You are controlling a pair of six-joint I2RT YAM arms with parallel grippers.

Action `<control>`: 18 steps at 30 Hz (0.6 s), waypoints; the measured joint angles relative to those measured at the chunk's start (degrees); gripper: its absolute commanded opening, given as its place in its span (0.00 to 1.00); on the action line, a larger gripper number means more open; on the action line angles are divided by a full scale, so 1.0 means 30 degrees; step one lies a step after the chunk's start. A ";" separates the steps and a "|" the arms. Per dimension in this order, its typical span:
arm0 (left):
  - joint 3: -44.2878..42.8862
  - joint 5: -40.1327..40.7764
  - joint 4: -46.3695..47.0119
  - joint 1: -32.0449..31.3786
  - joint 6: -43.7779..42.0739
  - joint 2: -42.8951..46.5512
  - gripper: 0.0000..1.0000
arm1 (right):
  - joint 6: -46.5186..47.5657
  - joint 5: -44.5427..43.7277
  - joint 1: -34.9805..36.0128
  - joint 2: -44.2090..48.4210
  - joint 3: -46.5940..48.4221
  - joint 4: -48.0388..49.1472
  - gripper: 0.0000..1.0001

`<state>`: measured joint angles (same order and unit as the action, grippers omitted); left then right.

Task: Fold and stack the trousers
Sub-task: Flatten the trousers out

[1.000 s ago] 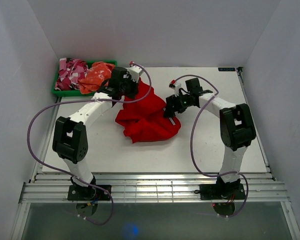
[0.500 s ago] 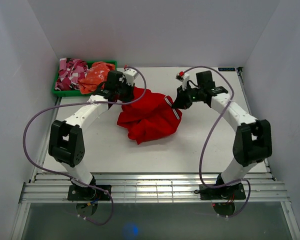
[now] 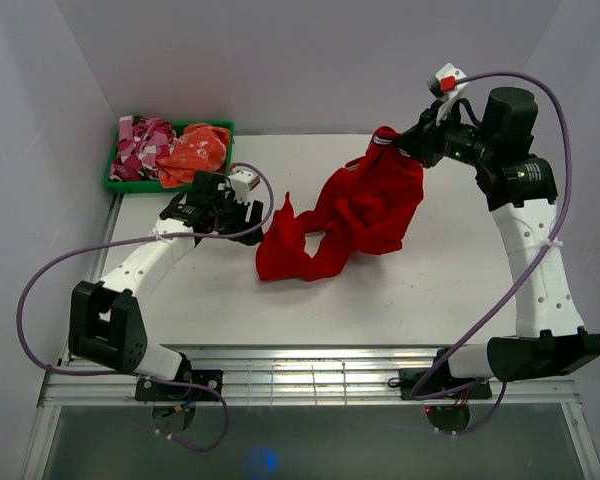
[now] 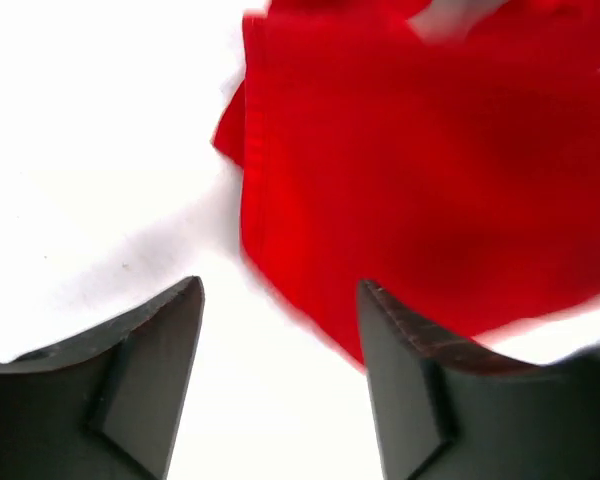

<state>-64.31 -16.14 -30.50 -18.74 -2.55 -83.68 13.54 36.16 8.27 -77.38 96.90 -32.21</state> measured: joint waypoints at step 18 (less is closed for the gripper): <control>-0.1413 -0.9114 0.4765 0.1559 0.0357 0.3439 0.96 | -0.4262 -0.1617 -0.0058 -0.1086 0.7308 0.2900 0.08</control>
<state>-68.55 -43.48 -16.21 -14.06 -1.48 -73.36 0.75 31.31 8.10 -80.64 118.83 -23.51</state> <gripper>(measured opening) 0.968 0.084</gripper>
